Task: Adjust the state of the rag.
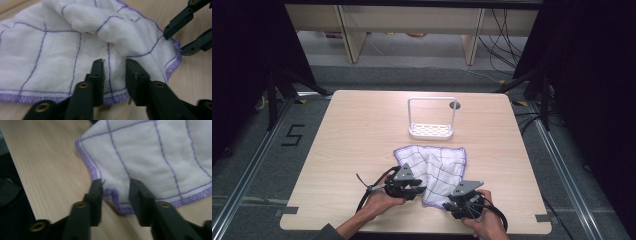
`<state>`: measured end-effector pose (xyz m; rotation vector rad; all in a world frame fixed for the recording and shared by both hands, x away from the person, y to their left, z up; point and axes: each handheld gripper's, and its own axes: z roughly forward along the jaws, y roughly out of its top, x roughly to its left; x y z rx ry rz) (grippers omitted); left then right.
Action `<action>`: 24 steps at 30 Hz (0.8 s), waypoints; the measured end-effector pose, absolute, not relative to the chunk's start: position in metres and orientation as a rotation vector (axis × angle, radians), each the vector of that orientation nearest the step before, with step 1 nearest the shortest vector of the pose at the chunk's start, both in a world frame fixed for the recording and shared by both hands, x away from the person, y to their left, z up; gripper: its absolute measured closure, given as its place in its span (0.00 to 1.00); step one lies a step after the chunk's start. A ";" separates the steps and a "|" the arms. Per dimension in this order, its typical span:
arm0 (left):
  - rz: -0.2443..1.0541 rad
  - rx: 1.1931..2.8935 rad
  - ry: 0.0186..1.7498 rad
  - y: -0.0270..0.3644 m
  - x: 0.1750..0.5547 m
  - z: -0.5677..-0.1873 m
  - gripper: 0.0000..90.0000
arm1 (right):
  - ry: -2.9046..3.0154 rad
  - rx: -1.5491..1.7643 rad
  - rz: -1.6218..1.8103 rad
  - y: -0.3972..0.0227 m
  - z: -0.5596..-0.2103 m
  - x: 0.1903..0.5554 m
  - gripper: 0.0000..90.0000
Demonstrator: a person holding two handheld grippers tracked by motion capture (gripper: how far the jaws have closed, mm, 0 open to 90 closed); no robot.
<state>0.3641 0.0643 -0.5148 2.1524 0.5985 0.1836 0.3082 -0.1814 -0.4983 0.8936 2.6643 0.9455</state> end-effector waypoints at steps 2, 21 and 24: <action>0.179 2.169 0.592 0.062 0.366 -0.517 0.92 | 2.681 0.828 0.901 -0.183 -0.498 0.309 0.91; 0.174 2.121 0.587 0.136 0.369 -0.478 0.96 | 2.491 0.927 1.033 -0.258 -0.454 0.304 0.98; 0.169 2.117 0.597 0.140 0.377 -0.481 0.96 | 2.501 0.968 1.032 -0.268 -0.459 0.304 0.98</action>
